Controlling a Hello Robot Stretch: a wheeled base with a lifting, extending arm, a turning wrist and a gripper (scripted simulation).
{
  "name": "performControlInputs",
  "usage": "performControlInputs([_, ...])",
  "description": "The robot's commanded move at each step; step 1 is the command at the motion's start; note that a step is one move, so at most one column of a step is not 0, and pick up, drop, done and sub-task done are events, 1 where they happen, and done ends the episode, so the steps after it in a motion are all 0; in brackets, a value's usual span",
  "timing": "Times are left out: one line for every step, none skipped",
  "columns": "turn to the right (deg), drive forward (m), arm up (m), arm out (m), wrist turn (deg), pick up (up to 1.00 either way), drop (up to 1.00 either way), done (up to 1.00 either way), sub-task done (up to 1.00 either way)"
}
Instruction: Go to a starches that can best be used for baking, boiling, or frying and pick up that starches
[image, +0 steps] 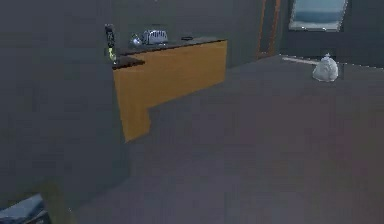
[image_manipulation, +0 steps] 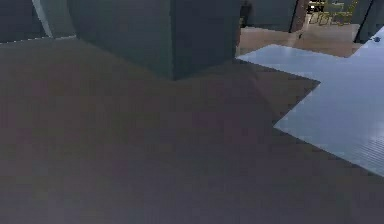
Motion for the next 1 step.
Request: performControlInputs([45.0,0.00,0.00,0.00,0.0,0.00,0.00,0.00,0.00])
